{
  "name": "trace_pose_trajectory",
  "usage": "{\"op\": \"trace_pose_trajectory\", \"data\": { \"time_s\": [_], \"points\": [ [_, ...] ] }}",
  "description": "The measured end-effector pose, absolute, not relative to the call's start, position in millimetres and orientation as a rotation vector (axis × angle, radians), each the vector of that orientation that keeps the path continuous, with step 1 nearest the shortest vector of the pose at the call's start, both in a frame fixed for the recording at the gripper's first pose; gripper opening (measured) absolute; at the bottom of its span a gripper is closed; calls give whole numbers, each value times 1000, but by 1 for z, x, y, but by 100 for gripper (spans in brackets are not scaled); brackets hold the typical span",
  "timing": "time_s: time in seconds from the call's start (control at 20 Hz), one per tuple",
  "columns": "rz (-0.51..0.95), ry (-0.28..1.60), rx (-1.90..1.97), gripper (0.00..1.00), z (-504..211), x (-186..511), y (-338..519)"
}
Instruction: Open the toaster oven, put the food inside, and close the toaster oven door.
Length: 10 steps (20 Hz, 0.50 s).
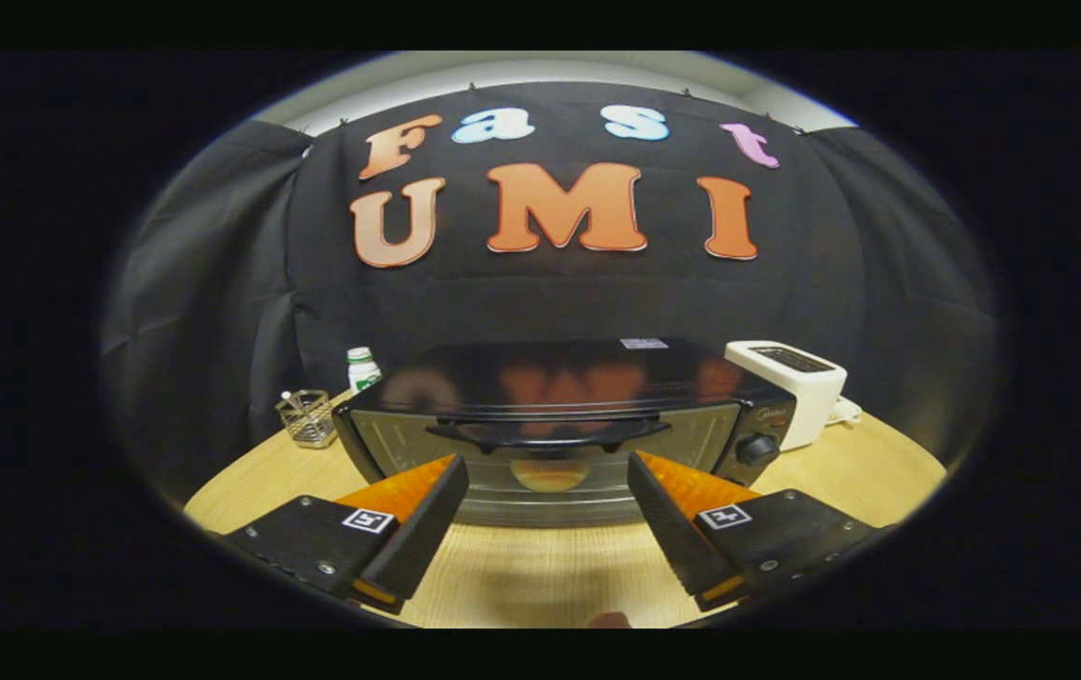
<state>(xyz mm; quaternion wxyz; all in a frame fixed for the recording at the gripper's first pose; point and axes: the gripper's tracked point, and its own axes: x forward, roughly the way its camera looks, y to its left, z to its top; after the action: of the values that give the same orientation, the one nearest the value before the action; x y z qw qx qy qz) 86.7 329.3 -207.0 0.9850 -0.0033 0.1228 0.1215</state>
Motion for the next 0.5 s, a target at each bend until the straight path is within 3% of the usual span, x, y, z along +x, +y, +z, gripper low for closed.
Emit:
{"op": "trace_pose_trajectory", "data": {
  "time_s": [0.5],
  "points": [
    [222,191,-25,100,-168,89,311]
  ]
}}
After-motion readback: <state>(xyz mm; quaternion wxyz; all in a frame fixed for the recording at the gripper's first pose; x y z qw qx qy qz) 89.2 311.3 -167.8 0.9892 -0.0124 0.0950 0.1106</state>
